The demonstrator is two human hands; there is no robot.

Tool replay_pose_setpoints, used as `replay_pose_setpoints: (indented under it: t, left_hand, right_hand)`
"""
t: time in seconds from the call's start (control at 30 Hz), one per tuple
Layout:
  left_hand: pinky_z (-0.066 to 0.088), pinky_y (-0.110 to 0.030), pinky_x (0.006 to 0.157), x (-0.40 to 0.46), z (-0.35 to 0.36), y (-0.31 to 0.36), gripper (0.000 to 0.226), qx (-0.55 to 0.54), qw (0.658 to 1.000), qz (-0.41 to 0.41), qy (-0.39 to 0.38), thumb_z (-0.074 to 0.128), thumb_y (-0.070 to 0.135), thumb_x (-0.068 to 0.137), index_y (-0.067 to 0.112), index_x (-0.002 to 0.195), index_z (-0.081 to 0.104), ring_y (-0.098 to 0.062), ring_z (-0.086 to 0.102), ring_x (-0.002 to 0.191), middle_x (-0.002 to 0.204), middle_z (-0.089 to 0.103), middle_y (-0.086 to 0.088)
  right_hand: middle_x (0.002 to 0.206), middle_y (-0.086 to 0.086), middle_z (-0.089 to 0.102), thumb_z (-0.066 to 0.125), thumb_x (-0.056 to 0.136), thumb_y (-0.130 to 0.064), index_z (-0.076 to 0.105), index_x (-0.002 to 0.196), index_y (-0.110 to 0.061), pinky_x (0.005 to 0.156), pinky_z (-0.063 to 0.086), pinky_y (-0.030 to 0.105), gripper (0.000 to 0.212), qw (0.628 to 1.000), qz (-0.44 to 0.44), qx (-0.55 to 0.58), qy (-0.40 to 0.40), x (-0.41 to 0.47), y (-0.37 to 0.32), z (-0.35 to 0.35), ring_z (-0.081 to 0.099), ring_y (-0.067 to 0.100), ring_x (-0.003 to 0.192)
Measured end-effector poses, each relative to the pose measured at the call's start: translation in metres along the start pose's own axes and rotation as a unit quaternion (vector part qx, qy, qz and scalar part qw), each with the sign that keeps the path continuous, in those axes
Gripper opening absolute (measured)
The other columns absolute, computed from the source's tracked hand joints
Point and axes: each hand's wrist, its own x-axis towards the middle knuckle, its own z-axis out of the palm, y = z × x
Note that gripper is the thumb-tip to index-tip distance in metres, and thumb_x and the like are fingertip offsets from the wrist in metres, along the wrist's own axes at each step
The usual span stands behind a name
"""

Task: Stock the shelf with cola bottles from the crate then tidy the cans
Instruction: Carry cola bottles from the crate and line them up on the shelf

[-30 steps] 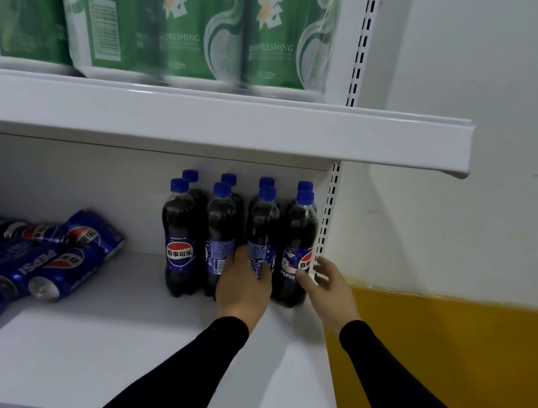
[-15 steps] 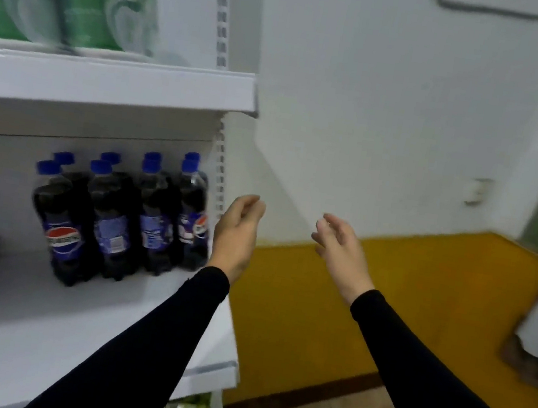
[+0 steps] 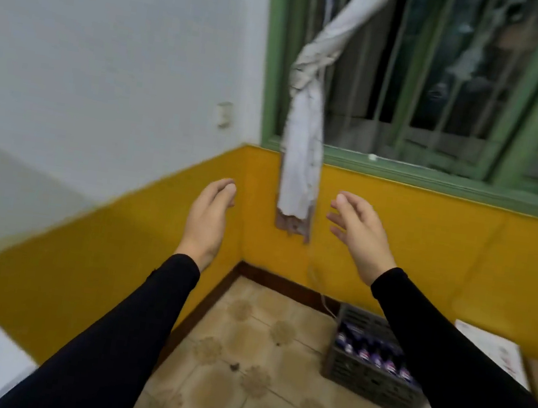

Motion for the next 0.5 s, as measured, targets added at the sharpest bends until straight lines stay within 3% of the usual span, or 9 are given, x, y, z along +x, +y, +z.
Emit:
replay_pose_setpoints:
  t: [0.1,0.2,0.33,0.5]
  left_hand:
    - [0.040,-0.026,0.096,-0.008,0.058,-0.001,0.037,-0.011,0.998,-0.001,-0.062,0.042,0.034,0.103,0.016,0.135,0.053,-0.015,0.054,0.122,0.135,0.056,0.000]
    - [0.043,-0.024,0.093,-0.013,0.122,0.000,0.038,-0.016,0.992,-0.007,-0.124,0.042,0.034,0.103,0.017,0.136,0.052,-0.015,0.053,0.122,0.134,0.056,0.000]
    - [0.041,-0.040,0.107,-0.015,0.208,-0.004,0.044,-0.006,0.980,-0.015,-0.198,0.042,0.039,0.103,0.018,0.140,0.049,-0.017,0.053,0.123,0.137,0.054,-0.001]
    - [0.038,-0.033,0.102,-0.005,0.312,-0.017,0.045,0.021,0.969,-0.023,-0.246,0.041,0.044,0.102,0.022,0.141,0.048,-0.013,0.053,0.121,0.130,0.056,0.005]
  right_hand:
    - [0.132,-0.005,0.055,0.051,0.098,-0.042,0.047,0.133,-0.026,0.097,0.049,0.033,0.038,0.998,0.009,-0.013,0.062,-0.017,0.004,-0.061,0.059,0.010,0.116]
    - [0.134,-0.002,0.055,0.051,0.098,-0.041,0.046,0.134,-0.024,0.094,0.049,0.031,0.040,0.993,0.018,-0.015,0.114,-0.031,0.012,-0.124,0.059,0.012,0.116]
    - [0.133,-0.001,0.055,0.051,0.098,-0.040,0.047,0.132,-0.023,0.093,0.049,0.030,0.038,0.986,0.028,-0.007,0.164,-0.035,0.024,-0.200,0.059,0.012,0.115]
    - [0.128,-0.001,0.057,0.051,0.099,-0.039,0.049,0.123,-0.026,0.098,0.049,0.035,0.028,0.981,0.047,-0.010,0.188,-0.017,0.050,-0.297,0.060,0.012,0.112]
